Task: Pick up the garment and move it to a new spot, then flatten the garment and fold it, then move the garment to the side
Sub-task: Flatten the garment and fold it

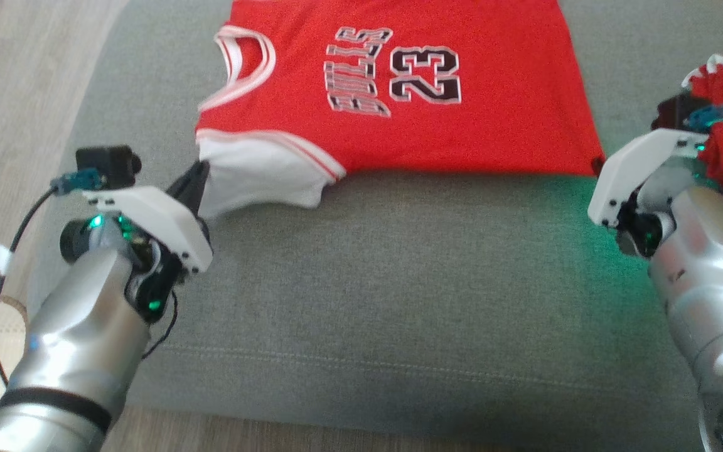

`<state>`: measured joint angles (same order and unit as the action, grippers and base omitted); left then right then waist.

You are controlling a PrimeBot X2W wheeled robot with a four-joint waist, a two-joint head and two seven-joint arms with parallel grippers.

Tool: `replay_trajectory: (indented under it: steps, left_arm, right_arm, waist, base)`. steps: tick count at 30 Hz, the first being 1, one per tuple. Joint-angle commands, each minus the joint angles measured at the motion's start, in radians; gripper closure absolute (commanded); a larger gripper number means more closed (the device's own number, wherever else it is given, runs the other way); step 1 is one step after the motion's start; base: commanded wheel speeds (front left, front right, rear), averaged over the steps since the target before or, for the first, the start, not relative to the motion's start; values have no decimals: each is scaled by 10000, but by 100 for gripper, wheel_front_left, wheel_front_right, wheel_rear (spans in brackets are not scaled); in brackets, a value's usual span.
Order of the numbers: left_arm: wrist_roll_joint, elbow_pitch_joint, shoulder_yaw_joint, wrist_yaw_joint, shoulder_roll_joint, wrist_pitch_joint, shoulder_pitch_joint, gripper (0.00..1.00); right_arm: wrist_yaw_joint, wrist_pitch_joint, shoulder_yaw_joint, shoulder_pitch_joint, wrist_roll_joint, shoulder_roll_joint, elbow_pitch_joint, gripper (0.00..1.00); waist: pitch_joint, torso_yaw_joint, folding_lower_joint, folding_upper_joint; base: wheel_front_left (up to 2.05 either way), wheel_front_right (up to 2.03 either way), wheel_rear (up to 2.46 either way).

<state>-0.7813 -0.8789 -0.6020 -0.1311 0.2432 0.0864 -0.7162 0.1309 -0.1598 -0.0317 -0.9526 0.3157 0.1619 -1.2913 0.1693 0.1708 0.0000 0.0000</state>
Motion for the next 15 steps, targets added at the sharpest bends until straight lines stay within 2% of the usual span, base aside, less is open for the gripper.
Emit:
replay_trajectory:
  steps: [1,8,15]
  left_arm:
    - [-113,335,246,5,510,-40,-191,100]
    - [-706,1102,-276,5,1112,-671,620,100]
    - [-1428,2266,-843,4,1833,-1592,1510,100]
  right_arm:
    - [-2,-119,-276,15,119,34,355,100]
    - [-2,-1427,-1361,916,908,304,866,100]
    - [-2,-2922,-2615,1932,2050,760,1948,100]
  waist:
    - [-152,-10,0,0]
    - [-691,-70,0,0]
    - [-1242,-81,0,0]
  base:
    - [0,0,0]
    - [0,0,0]
    - [0,0,0]
